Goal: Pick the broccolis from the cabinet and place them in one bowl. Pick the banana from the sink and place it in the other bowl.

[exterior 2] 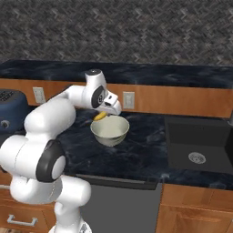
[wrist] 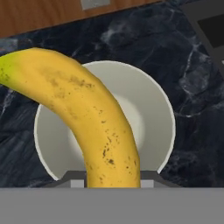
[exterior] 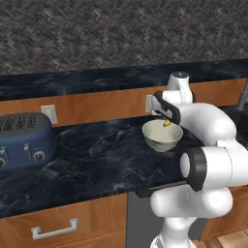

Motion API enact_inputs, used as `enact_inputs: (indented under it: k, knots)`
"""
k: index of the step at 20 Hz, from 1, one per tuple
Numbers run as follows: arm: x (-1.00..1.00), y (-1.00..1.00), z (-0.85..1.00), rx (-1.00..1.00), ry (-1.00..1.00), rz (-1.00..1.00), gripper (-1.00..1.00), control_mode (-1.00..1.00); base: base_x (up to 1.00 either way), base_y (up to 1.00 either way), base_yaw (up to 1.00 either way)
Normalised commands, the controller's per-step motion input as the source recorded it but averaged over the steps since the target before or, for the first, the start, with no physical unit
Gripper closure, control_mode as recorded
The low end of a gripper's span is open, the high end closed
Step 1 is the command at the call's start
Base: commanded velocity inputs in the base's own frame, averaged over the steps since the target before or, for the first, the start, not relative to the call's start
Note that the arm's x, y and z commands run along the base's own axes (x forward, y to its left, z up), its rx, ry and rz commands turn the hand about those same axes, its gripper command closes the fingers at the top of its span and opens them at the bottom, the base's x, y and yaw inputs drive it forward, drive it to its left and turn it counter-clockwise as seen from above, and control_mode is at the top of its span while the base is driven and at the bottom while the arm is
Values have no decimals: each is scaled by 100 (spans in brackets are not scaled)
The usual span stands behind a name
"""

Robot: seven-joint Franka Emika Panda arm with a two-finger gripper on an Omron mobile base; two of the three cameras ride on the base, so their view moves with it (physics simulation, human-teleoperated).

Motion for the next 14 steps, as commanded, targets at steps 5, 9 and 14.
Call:
enact_inputs:
  k: [5, 9, 14]
  knots:
    - [3, -13, -24, 2, 0, -3, 100, -100, 0, 0, 0]
    - [0, 0, -47, 5, 0, -5, 100, -100, 0, 0, 0]
    - [0, 0, -48, 3, 0, -4, 100, -100, 0, 0, 0]
